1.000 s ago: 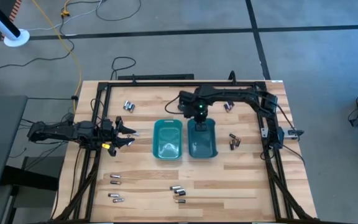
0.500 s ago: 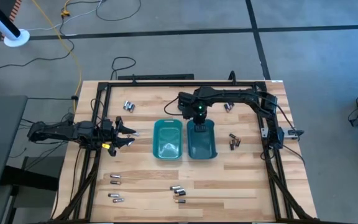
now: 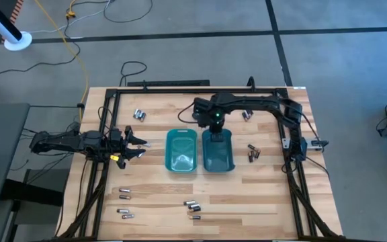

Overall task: Sort batteries
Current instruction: Move the dark blue bin to the center of the table, then put the silver and black battery into the green bin

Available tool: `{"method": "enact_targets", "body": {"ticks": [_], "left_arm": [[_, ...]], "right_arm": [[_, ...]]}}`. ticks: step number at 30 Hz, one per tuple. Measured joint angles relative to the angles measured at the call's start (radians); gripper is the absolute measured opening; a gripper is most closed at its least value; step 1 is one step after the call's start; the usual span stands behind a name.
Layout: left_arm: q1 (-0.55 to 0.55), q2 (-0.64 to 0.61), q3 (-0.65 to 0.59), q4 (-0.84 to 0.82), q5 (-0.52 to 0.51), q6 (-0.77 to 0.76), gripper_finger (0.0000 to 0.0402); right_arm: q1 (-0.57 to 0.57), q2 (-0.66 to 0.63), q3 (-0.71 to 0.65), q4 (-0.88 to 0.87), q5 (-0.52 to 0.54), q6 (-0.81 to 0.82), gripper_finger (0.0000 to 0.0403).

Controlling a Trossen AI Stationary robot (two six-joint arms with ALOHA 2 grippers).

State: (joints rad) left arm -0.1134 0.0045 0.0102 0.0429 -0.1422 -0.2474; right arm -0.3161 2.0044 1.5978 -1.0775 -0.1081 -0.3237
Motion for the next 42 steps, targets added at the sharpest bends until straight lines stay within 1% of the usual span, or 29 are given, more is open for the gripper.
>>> {"method": "enact_targets", "body": {"ticks": [9, 11, 19, 29, 32, 36, 40, 42], "left_arm": [[0.0, 0.0, 0.0, 0.0, 0.0, 0.0, 0.0177], [0.0, 0.0, 0.0, 0.0, 0.0, 0.0, 0.0177], [0.0, 0.0, 0.0, 0.0, 0.0, 0.0, 0.0177], [0.0, 0.0, 0.0, 0.0, 0.0, 0.0, 0.0177], [0.0, 0.0, 0.0, 0.0, 0.0, 0.0, 0.0177], [0.0, 0.0, 0.0, 0.0, 0.0, 0.0, 0.0177], [0.0, 0.0, 0.0, 0.0, 0.0, 0.0, 0.0177], [0.0, 0.0, 0.0, 0.0, 0.0, -0.001, 0.0177]], "right_arm": [[-0.008, -0.098, 0.0, -0.008, 0.0, 0.001, 0.0073], [-0.007, -0.126, 0.0, -0.004, 0.0, 0.022, 0.0073], [-0.02, -0.222, 0.0, 0.011, 0.0, 0.187, 0.0073], [-0.024, -0.327, -0.01, -0.016, 0.0, 0.467, 0.0073], [-0.007, -0.382, -0.055, 0.013, 0.0, 0.55, 0.0072], [0.042, -0.495, -0.197, 0.143, 0.002, 0.709, 0.0071], [0.12, -0.622, -0.353, 0.247, 0.039, 0.9, 0.0071], [0.172, -0.676, -0.416, 0.274, 0.084, 0.989, 0.0071]]}}
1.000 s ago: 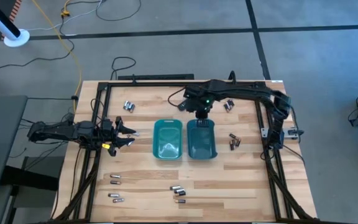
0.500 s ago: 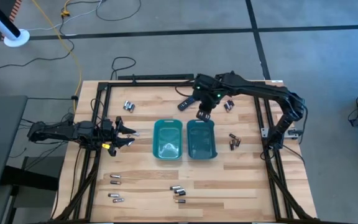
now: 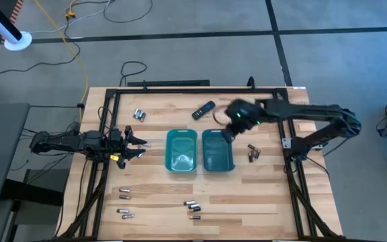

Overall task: Sort batteries
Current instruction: Put the silver and black battery into the green bin

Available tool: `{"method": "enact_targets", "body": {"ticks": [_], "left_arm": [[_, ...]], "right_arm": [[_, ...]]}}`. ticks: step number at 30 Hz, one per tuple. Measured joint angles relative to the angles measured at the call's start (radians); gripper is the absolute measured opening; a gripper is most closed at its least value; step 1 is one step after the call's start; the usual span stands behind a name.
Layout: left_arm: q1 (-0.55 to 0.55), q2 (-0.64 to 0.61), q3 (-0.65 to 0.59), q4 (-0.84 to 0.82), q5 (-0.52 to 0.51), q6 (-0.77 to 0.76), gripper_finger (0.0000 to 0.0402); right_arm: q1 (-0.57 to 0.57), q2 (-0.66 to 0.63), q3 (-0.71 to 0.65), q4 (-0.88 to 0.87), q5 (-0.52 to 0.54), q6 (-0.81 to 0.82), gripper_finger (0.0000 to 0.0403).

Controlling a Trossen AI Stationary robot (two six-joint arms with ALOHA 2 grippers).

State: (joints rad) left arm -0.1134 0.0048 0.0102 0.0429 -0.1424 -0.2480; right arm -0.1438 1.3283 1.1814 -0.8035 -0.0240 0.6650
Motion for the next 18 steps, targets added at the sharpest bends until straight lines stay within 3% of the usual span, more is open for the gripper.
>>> {"method": "enact_targets", "body": {"ticks": [8, 14, 18], "left_arm": [[0.0, 0.0, 0.0, 0.0, 0.0, -0.138, 0.0177], [0.0, 0.0, 0.0, 0.001, 0.0, -0.168, 0.0177], [0.0, 0.0, 0.0, 0.016, -0.002, -0.175, 0.0177]], "right_arm": [[0.263, -0.18, -0.163, 0.053, 0.303, 0.235, 0.0071], [0.448, -0.265, -0.272, 0.124, 0.435, 0.416, 0.0071], [0.522, -0.293, -0.352, 0.198, 0.48, 0.453, 0.0071]]}}
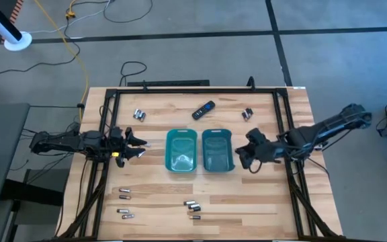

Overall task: Sort batteries
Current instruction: Put the silver and black battery into the green bin

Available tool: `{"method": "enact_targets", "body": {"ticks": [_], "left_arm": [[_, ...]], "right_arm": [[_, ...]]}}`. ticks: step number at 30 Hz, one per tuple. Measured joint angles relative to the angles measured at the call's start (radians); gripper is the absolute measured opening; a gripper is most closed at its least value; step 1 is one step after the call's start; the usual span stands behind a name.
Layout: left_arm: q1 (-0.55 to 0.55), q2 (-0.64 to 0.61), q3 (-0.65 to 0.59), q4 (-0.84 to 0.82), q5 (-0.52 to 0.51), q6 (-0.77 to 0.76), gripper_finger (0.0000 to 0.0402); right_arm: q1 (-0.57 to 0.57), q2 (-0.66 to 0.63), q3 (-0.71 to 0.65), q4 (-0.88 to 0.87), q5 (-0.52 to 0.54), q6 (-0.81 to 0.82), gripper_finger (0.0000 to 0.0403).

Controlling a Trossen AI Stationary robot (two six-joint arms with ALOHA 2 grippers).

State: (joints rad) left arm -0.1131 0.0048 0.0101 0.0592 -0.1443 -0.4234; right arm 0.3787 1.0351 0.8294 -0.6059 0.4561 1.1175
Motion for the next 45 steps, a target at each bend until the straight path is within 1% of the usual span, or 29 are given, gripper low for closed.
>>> {"method": "enact_targets", "body": {"ticks": [4, 8, 11, 15, 19, 22, 25, 28, 30, 32, 35, 39, 45], "left_arm": [[0.001, 0.0, 0.013, 0.025, -0.046, -0.031, 0.0177], [0.001, 0.031, 0.066, -0.054, -0.124, -0.059, 0.0173], [0.001, 0.084, 0.13, -0.086, -0.192, -0.055, 0.0166], [0.001, 0.208, 0.22, -0.165, -0.298, -0.066, 0.0156], [0.02, 0.367, 0.332, -0.218, -0.429, -0.138, 0.0146], [0.066, 0.497, 0.432, -0.268, -0.505, -0.238, 0.0139], [0.139, 0.625, 0.533, -0.348, -0.528, -0.321, 0.0131], [0.22, 0.744, 0.629, -0.449, -0.523, -0.373, 0.0123], [0.283, 0.814, 0.69, -0.525, -0.496, -0.404, 0.0116], [0.358, 0.872, 0.744, -0.608, -0.434, -0.421, 0.0109], [0.481, 0.939, 0.801, -0.727, -0.323, -0.433, 0.0098], [0.647, 0.993, 0.815, -0.788, -0.207, -0.363, 0.009], [0.884, 1.084, 0.815, -0.785, -0.032, -0.203, 0.0088]], "right_arm": [[0.028, -0.025, -0.081, 0.056, 0.001, 0.008, 0.0071], [0.018, -0.083, -0.171, 0.105, 0.002, 0.01, 0.0071], [-0.004, -0.156, -0.238, 0.133, 0.002, -0.028, 0.0071], [-0.061, -0.284, -0.322, 0.155, -0.004, -0.104, 0.0071], [-0.133, -0.402, -0.392, 0.222, -0.072, -0.235, 0.0071], [-0.194, -0.464, -0.427, 0.272, -0.135, -0.321, 0.0071], [-0.254, -0.503, -0.442, 0.276, -0.186, -0.406, 0.0071], [-0.315, -0.517, -0.442, 0.274, -0.214, -0.499, 0.0071], [-0.353, -0.52, -0.442, 0.278, -0.241, -0.559, 0.0071], [-0.391, -0.52, -0.442, 0.28, -0.278, -0.603, 0.0071], [-0.443, -0.519, -0.442, 0.276, -0.32, -0.619, 0.0071], [-0.489, -0.519, -0.442, 0.277, -0.332, -0.614, 0.0071], [-0.529, -0.518, -0.442, 0.289, -0.332, -0.535, 0.0071]]}}
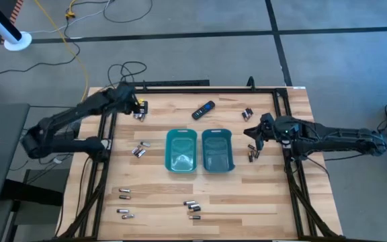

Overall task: Sort batteries
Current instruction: Put the silver and black battery into the green bin

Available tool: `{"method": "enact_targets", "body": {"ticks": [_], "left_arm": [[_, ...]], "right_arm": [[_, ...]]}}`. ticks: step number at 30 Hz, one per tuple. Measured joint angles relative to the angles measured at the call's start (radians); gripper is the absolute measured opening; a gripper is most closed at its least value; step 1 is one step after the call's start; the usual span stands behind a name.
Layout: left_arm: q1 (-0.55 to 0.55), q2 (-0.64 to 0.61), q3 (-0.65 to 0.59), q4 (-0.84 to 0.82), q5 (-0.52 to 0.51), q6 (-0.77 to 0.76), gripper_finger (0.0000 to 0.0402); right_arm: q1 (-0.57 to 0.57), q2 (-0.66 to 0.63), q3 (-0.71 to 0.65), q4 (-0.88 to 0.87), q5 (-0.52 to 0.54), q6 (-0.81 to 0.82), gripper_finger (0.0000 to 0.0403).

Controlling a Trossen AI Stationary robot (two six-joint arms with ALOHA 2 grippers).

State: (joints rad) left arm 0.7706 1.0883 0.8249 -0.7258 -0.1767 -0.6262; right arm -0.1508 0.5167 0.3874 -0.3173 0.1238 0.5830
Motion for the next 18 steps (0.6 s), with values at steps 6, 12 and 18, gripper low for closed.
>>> {"method": "enact_targets", "body": {"ticks": [6, 12, 18], "left_arm": [[0.148, 0.111, 0.0, 0.017, 0.064, 0.151, 0.0088], [0.225, 0.23, 0.0, 0.038, 0.067, 0.239, 0.0088], [0.258, 0.335, 0.001, 0.055, 0.068, 0.302, 0.0088]], "right_arm": [[-0.022, 0.0, 0.0, 0.014, 0.0, 0.025, 0.0071], [-0.049, 0.0, 0.0, 0.013, 0.0, 0.063, 0.0071], [-0.071, 0.0, 0.0, 0.012, 0.0, 0.07, 0.0071]]}}
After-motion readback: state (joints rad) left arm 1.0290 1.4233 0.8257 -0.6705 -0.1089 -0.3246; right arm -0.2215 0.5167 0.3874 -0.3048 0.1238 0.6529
